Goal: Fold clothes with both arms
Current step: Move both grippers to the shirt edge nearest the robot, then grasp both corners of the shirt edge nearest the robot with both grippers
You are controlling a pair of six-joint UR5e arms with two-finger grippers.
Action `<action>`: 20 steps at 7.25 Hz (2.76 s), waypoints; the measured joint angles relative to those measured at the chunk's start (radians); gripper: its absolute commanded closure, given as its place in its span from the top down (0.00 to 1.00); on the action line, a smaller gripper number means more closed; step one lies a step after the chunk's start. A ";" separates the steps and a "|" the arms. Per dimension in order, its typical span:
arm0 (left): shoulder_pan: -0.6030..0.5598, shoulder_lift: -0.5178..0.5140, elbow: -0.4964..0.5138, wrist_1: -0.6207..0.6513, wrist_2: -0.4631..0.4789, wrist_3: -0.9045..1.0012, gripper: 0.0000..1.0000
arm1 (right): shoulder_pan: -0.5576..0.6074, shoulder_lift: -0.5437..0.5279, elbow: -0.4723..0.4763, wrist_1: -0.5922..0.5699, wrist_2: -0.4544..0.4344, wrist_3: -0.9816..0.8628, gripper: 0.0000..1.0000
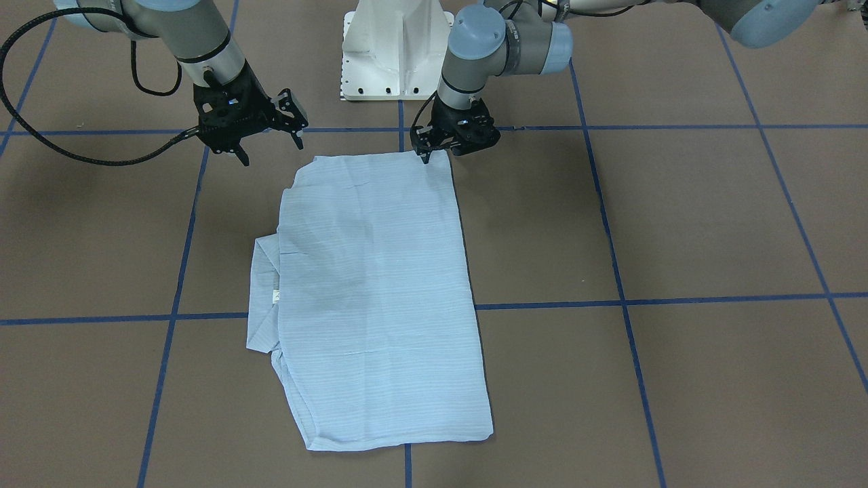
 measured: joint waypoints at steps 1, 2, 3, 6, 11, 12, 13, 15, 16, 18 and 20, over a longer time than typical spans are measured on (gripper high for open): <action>0.000 -0.001 0.003 0.000 0.000 -0.001 0.00 | 0.001 0.000 -0.001 0.000 0.000 0.000 1.00; 0.000 -0.003 0.004 0.000 0.000 0.000 0.00 | 0.002 -0.001 -0.001 0.000 0.000 0.000 1.00; 0.000 -0.003 0.003 0.000 -0.001 0.001 0.00 | 0.004 -0.001 -0.001 0.000 0.000 0.000 1.00; -0.016 -0.006 -0.031 0.002 -0.007 0.008 0.00 | 0.000 0.000 -0.003 0.000 0.000 0.076 1.00; -0.031 -0.010 -0.104 0.044 -0.012 0.014 0.00 | -0.170 0.047 -0.068 -0.004 -0.133 0.700 1.00; -0.030 -0.011 -0.104 0.044 -0.012 0.014 0.00 | -0.205 0.074 -0.111 -0.008 -0.174 0.803 1.00; -0.030 -0.014 -0.105 0.045 -0.012 0.014 0.00 | -0.227 0.095 -0.148 -0.010 -0.200 0.882 1.00; -0.030 -0.019 -0.105 0.045 -0.012 0.014 0.00 | -0.253 0.115 -0.200 -0.012 -0.227 0.957 1.00; -0.030 -0.020 -0.105 0.044 -0.012 0.014 0.00 | -0.259 0.115 -0.214 -0.012 -0.233 0.966 1.00; -0.032 -0.020 -0.105 0.042 -0.011 0.014 0.00 | -0.266 0.114 -0.224 -0.013 -0.236 0.969 1.00; -0.032 -0.021 -0.105 0.042 -0.010 0.014 0.00 | -0.273 0.115 -0.224 -0.013 -0.235 0.970 1.00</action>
